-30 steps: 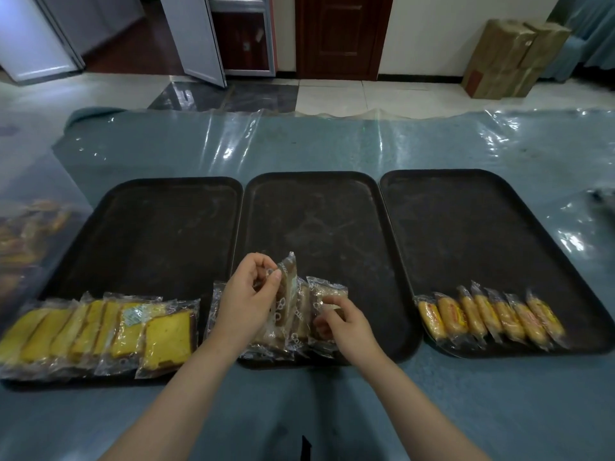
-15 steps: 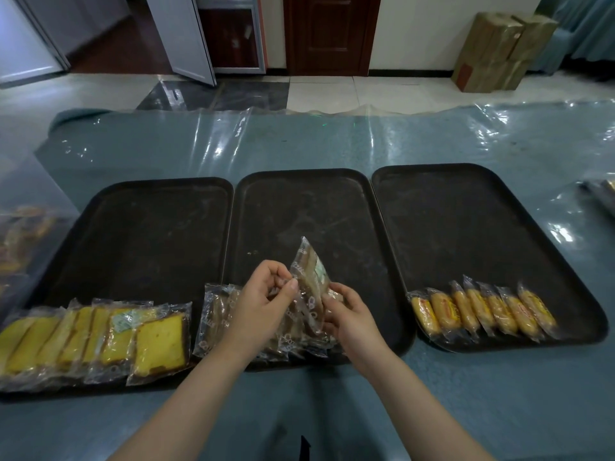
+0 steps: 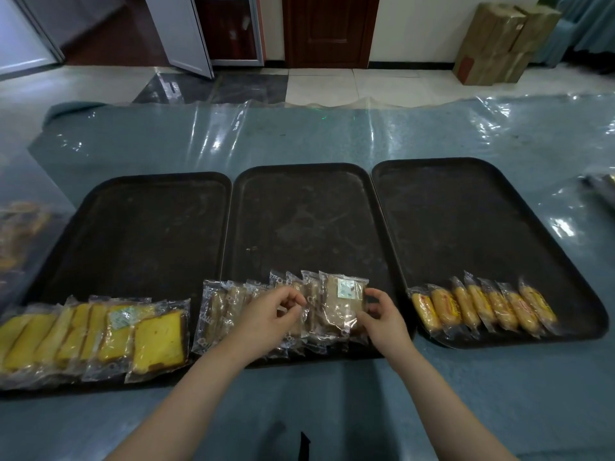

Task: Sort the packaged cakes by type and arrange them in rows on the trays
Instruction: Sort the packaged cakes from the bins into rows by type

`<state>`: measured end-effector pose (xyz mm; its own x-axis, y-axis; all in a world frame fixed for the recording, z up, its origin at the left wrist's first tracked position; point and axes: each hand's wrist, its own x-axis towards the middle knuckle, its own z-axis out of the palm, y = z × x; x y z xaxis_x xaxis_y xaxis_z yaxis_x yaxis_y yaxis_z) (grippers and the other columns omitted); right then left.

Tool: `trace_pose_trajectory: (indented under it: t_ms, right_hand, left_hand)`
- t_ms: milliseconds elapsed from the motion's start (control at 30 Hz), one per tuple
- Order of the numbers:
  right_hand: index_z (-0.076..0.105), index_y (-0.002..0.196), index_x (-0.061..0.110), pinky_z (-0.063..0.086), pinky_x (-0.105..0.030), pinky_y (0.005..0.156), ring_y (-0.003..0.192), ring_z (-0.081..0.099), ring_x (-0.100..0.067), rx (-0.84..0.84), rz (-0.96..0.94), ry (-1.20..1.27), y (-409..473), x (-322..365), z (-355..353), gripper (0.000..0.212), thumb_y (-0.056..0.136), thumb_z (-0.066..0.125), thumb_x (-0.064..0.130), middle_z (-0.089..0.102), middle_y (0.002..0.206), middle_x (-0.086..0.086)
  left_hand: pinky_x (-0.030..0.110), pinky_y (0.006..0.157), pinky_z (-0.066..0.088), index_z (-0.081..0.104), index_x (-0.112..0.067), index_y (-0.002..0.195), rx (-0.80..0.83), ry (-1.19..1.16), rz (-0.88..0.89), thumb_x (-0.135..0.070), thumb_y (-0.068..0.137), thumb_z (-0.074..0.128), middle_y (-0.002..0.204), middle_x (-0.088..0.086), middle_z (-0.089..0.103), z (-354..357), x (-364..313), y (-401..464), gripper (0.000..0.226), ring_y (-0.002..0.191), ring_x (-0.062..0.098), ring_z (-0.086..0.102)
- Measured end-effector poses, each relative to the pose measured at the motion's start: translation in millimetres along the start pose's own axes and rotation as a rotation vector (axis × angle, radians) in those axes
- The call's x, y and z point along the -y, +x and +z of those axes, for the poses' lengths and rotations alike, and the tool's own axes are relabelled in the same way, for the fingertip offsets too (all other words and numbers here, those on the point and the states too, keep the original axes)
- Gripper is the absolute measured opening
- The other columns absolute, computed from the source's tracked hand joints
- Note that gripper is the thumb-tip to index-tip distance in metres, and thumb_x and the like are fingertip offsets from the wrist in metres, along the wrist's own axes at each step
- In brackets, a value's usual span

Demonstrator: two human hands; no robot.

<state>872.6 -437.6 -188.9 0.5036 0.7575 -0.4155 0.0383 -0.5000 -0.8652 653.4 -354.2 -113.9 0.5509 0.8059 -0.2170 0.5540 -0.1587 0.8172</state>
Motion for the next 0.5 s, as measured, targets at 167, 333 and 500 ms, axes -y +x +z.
trace_pose_trajectory:
  t_ms: [167,333,500]
  right_hand:
    - [0.047,0.14,0.027,0.047,-0.021,0.07,0.089,0.063,-0.014,0.015,-0.024,-0.38,4,-5,-5,0.048,0.095,0.059,0.017,0.064,0.109,0.005]
    - [0.044,0.147,0.018,0.046,-0.031,0.097,0.118,0.053,-0.023,-0.013,-0.147,-0.695,-1,-2,2,0.054,0.095,0.058,0.023,0.046,0.136,-0.006]
    - [0.047,0.143,0.019,0.047,-0.032,0.095,0.118,0.049,-0.024,-0.064,-0.186,-0.723,-4,5,5,0.052,0.093,0.061,0.024,0.047,0.135,-0.007]
  left_hand:
    - [0.014,0.07,0.05,0.066,-0.026,0.097,-0.029,-0.011,-0.011,-0.015,0.095,0.061,0.095,-0.009,0.064,-3,6,-1,0.012,0.084,0.003,0.061]
    - [0.021,0.063,0.053,0.066,-0.029,0.097,-0.042,-0.007,-0.025,-0.017,0.095,0.061,0.098,-0.01,0.063,-6,14,0,0.013,0.079,0.016,0.065]
    - [0.025,0.082,0.053,0.065,-0.034,0.096,-0.05,0.015,-0.011,-0.022,0.094,0.062,0.102,-0.017,0.061,-15,28,-1,0.012,0.09,0.003,0.062]
